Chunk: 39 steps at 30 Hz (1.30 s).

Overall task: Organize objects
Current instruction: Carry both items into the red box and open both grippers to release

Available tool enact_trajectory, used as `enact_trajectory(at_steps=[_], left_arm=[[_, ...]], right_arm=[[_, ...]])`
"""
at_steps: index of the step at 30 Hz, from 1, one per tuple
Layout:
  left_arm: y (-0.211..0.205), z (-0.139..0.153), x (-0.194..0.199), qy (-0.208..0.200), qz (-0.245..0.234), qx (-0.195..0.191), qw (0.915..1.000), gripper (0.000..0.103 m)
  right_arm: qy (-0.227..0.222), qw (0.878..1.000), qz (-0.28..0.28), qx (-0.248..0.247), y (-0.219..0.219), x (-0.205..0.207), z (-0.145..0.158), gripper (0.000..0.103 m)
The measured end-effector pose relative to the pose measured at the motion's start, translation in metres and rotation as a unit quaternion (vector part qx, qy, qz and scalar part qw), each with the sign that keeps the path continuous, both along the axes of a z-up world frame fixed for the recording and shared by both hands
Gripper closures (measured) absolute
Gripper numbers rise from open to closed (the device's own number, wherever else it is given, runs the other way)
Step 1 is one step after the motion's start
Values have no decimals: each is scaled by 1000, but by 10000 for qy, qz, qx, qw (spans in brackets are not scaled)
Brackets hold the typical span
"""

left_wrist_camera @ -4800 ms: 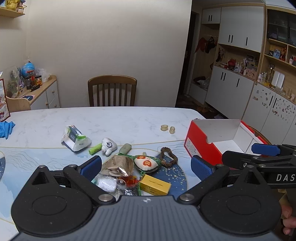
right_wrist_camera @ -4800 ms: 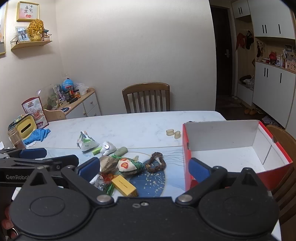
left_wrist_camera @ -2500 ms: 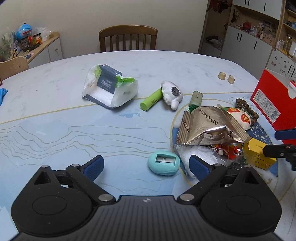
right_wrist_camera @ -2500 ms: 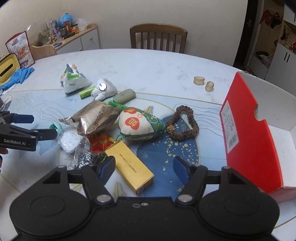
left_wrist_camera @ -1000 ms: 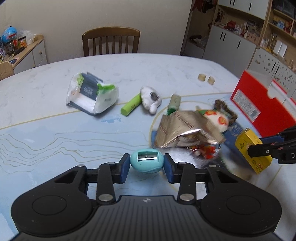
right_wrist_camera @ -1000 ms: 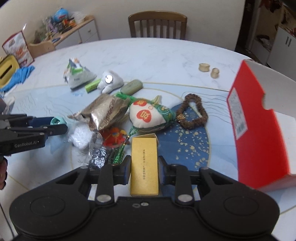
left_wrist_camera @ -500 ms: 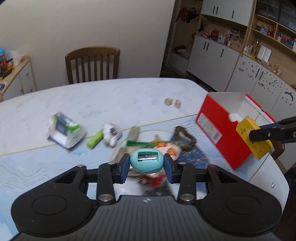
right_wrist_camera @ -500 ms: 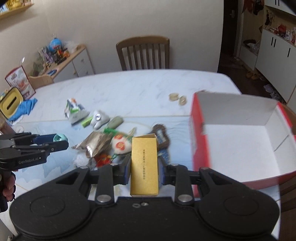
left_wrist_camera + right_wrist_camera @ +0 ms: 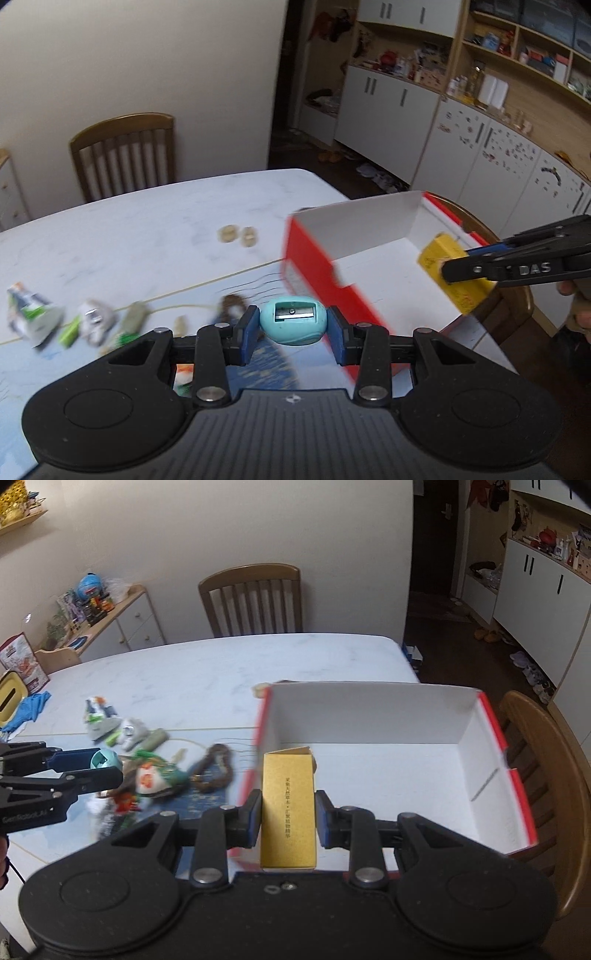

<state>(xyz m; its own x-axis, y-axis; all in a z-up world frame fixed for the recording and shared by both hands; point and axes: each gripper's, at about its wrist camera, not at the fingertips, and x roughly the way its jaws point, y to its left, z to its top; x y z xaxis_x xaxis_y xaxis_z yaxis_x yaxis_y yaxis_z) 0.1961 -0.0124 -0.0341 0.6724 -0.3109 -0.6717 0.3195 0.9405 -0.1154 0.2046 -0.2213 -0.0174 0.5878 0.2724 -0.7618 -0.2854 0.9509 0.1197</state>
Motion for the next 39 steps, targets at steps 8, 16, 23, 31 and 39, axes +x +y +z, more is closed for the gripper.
enact_trajectory(at_steps=[8,16,23,31,39], left_arm=[[-80,-3,37,102,-340,248,9991,65],[-139,-24,78,363,-470,526,9968,65],[-169,-53,114,806,-488,693,9931,65],[-179,-89,140,1383,-415,907,9854,65],[-187,-109,157,1988,-446,1035,9735,65]], right_arm=[[65,9998,-129,-108,-56,29,-18,75],[181,9994,-165,-240,-86,54,-42,75],[387,9988,-105,-274,-100,76,-63,75],[724,9966,108,-374,-99,89,-88,75],[1130,9920,257,-496,-94,99,-105,75]])
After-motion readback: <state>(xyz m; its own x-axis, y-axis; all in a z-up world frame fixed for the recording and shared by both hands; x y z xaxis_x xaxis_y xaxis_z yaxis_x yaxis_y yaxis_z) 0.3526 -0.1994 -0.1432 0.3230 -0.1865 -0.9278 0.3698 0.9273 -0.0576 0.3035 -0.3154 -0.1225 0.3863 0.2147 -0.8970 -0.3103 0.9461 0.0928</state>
